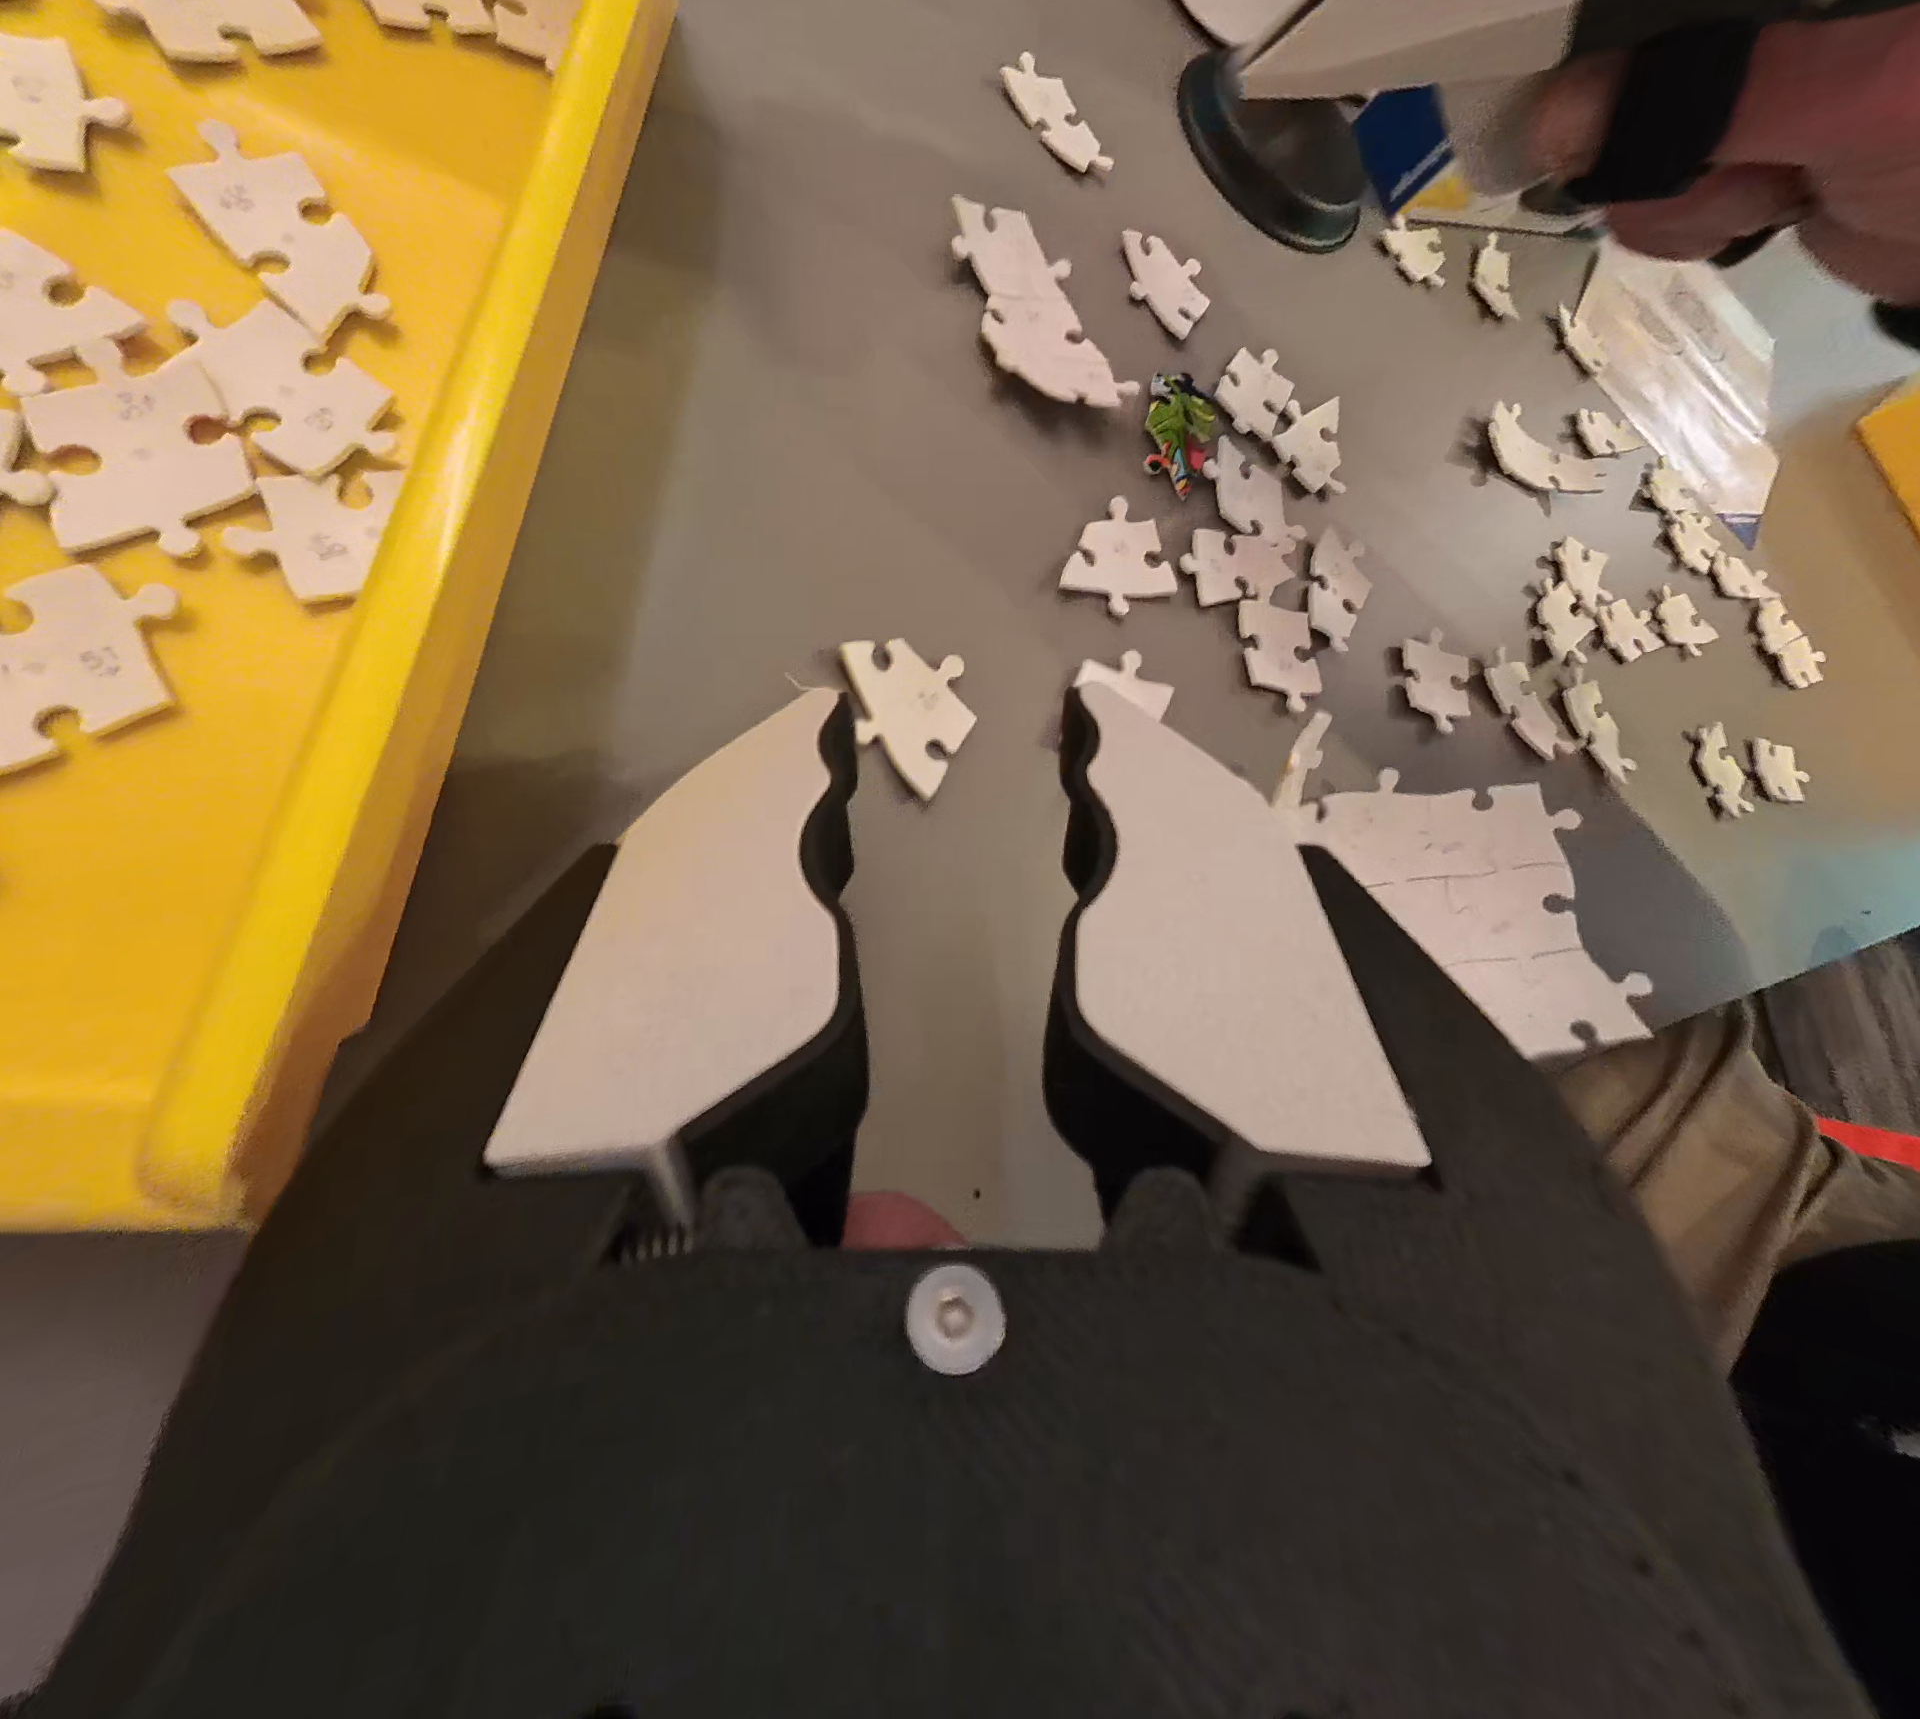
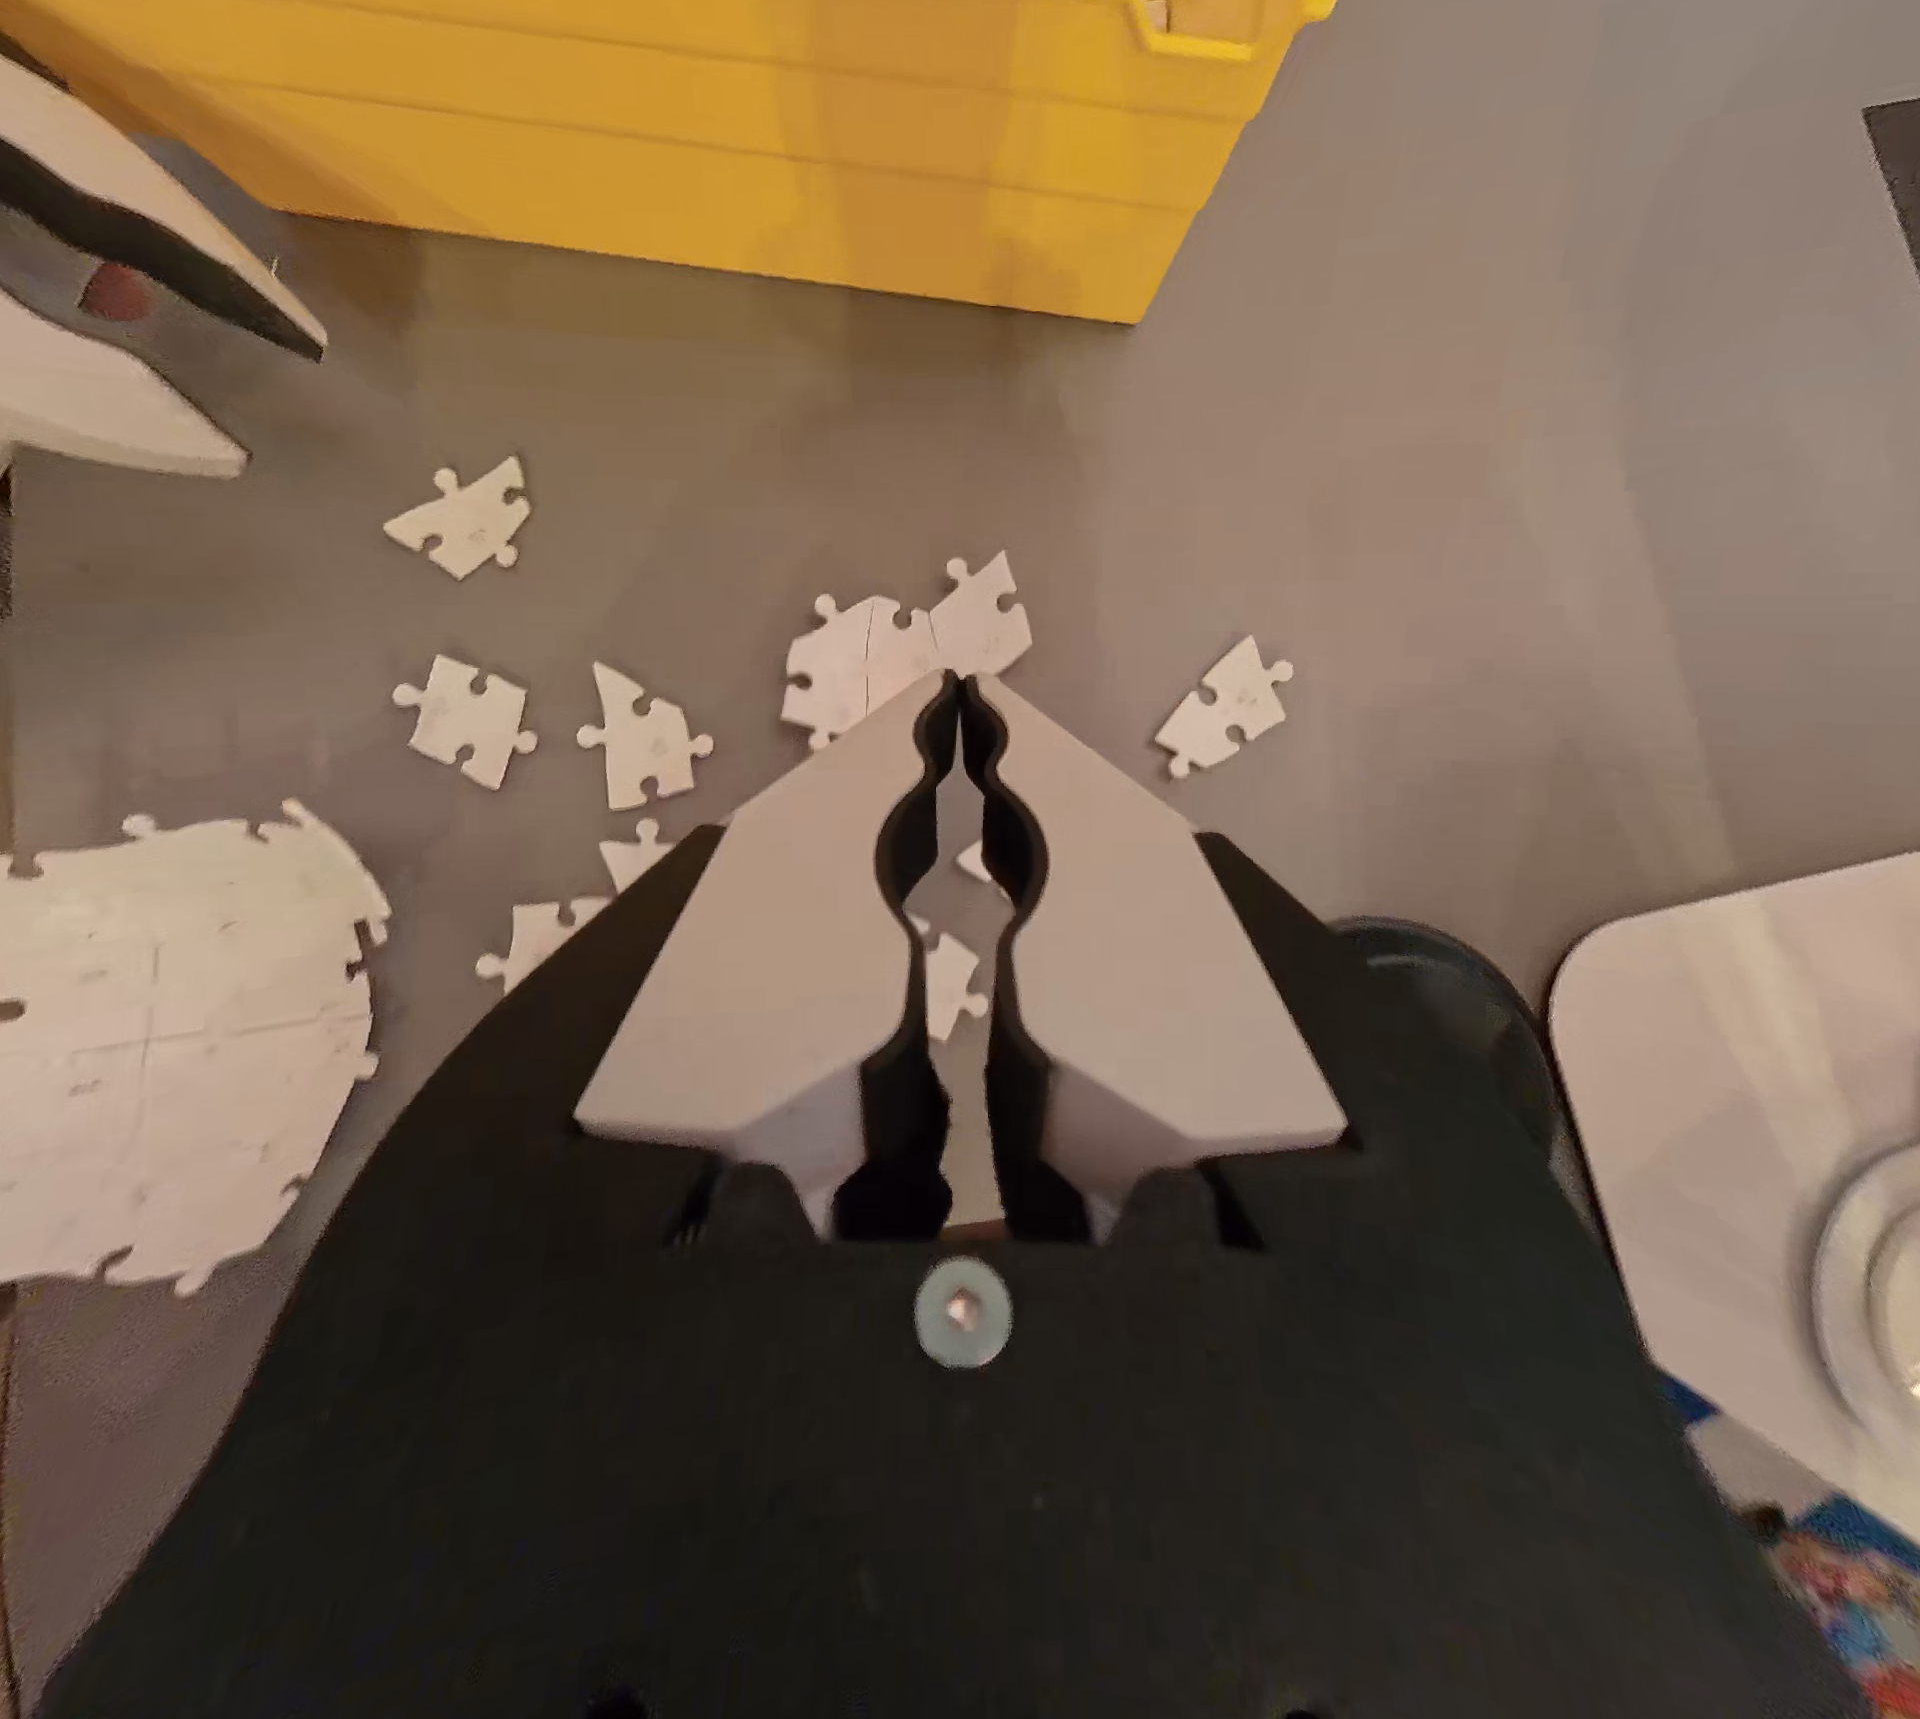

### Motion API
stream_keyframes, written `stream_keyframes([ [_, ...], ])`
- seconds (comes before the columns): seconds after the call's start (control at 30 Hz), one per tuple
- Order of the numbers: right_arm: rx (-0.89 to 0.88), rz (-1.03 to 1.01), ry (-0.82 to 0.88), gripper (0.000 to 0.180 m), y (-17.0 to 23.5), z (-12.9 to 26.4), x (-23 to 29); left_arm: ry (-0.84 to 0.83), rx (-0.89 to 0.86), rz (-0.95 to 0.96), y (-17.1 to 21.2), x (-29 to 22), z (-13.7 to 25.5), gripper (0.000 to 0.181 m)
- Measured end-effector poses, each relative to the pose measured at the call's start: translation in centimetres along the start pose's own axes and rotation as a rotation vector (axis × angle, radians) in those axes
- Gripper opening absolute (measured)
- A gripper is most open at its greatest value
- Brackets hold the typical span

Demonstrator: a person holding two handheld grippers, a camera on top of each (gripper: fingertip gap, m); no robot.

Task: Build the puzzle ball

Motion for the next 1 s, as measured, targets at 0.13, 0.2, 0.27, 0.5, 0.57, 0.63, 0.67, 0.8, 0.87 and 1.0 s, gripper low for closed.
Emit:
stream_keyframes([
  [0.13,-0.004,0.007,0.003,0.000,1.2,1.9,0.8,-0.045,0.029,-0.027,1.1,0.5,0.6,0.037],
  [0.2,-0.018,-0.002,0.001,0.000,1.7,2.8,1.1,-0.074,0.044,-0.056,1.6,0.8,0.8,0.036],
  [0.27,-0.026,-0.015,-0.007,0.002,2.3,3.5,1.5,-0.103,0.061,-0.092,2.0,1.0,0.8,0.037],
  [0.5,-0.022,-0.066,-0.033,0.008,4.5,4.6,2.1,-0.133,0.094,-0.195,2.6,0.8,-0.3,0.040],
  [0.57,-0.014,-0.076,-0.040,0.011,5.1,4.6,2.3,-0.146,0.094,-0.233,2.6,0.7,-0.5,0.040],
  [0.63,-0.005,-0.069,-0.054,0.012,5.5,4.4,2.8,-0.145,0.088,-0.263,2.5,0.4,-0.8,0.040],
  [0.67,0.000,-0.065,-0.061,0.012,5.7,4.3,3.1,-0.147,0.089,-0.272,2.5,0.4,-1.0,0.040],
  [0.8,0.001,-0.066,-0.078,0.013,6.1,4.1,3.7,-0.133,0.078,-0.334,2.4,-0.4,-1.5,0.040],
  [0.87,-0.007,-0.073,-0.086,0.013,6.2,4.2,3.9,-0.121,0.064,-0.372,2.3,-1.0,-1.6,0.040],
  [1.0,0.013,-0.079,-0.101,0.016,7.1,4.1,4.3,-0.077,0.044,-0.428,2.3,-2.2,-2.1,0.040],
])
Point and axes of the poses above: each gripper's, where its closed fingertips meet, z back along the fingers, y out of its underside, x = y × z across the jaws, the point moved 3 cm from there along z, back along the fingers, and after that the axes turned 7 degrees about -y, right-handed, at the moved point
